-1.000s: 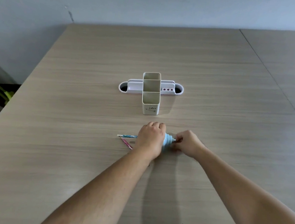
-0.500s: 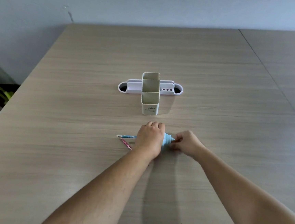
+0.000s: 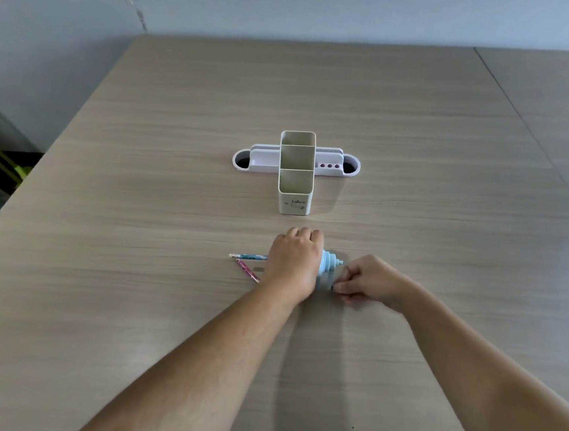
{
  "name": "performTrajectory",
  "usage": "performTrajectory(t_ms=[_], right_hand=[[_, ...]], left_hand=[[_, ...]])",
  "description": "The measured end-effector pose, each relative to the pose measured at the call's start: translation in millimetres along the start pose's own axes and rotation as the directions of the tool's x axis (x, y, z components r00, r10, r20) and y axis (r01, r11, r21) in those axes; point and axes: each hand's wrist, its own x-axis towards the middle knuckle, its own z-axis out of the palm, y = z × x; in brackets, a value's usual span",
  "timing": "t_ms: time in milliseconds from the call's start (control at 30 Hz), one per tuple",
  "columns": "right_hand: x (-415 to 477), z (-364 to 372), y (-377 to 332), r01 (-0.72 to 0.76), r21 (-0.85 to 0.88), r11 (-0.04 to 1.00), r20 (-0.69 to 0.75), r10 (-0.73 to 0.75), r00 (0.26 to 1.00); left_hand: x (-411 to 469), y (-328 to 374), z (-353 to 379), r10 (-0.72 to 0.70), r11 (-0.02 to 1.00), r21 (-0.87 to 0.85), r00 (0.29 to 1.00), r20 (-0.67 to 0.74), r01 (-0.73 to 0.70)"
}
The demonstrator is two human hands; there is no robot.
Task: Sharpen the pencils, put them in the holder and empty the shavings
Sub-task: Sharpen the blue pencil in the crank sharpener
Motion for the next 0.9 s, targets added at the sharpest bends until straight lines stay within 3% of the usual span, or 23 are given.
performTrajectory(t_ms=[33,100,200,267,367,433,467,533,567,633,700,800,833,900], right_hand=[[-8.7,-6.7,-1.8,-0.006,0.054,0.999,0.114,0.000,0.993],[-13.7,-21.4,-14.4,0.075,0.162,0.984,0.137,-0.097,0.986],[1.6,-25.3,-35.5,0.237,0.241,0.941,-0.171,-0.199,0.965],[17.5,-15.3,-35.8,0.242,0.168,0.956,-0.340,-0.174,0.924],[27.2,1.8,-15.8,0.103,-0.128,0.986,-0.383,-0.146,0.912],[18.4,3.2,-5.6,0.020,-0.219,0.975,-0.230,-0.072,0.971],[11.2,0.5,-5.9,-0.012,-0.184,0.983,-0.078,-0.002,0.997],[-1.8,-15.2,-16.1,-0.040,-0.083,0.996,0.208,0.056,0.976],[-4.7,-25.0,-23.7,-0.013,-0.025,1.000,0.257,0.019,0.966],[-1.0,-39.3,-39.5,0.079,0.098,0.992,0.136,-0.092,0.986],[11.0,-34.4,-45.2,0.147,0.192,0.970,-0.142,-0.120,0.983],[26.9,-2.8,-26.8,0.129,0.053,0.990,-0.398,-0.097,0.912],[26.9,5.1,-17.7,0.078,-0.036,0.996,-0.381,-0.086,0.921],[16.1,5.1,-8.3,-0.054,-0.107,0.993,-0.189,0.033,0.981]], left_hand=[[0.1,-0.5,0.2,0.005,1.000,-0.004,1.000,0.000,-0.005],[0.4,-2.1,-0.3,0.023,1.000,-0.004,1.000,-0.005,-0.023],[0.6,-2.8,-0.8,0.037,0.999,-0.031,0.999,-0.016,-0.037],[0.7,-1.8,0.0,0.032,0.999,-0.019,0.999,-0.013,-0.033],[1.2,0.2,-0.5,0.007,1.000,-0.001,1.000,0.019,-0.007],[2.1,0.6,-1.4,0.003,1.000,0.010,1.000,0.022,-0.003],[1.7,0.3,-1.8,0.005,1.000,0.009,1.000,0.022,-0.005],[0.7,0.1,-2.4,0.015,1.000,0.005,1.000,0.013,-0.016],[-0.2,-0.5,-2.1,0.023,1.000,0.004,1.000,0.012,-0.023],[-1.5,-2.0,-1.8,0.036,0.999,-0.007,0.999,0.011,-0.036],[-1.5,-2.2,-2.4,0.035,0.999,-0.017,0.999,0.006,-0.035],[-0.5,0.6,-3.9,0.011,1.000,-0.012,1.000,0.012,-0.010],[0.0,1.4,-3.9,0.002,1.000,0.000,1.000,0.010,-0.002],[1.6,1.7,-3.4,-0.002,1.000,0.021,1.000,0.001,0.002]])
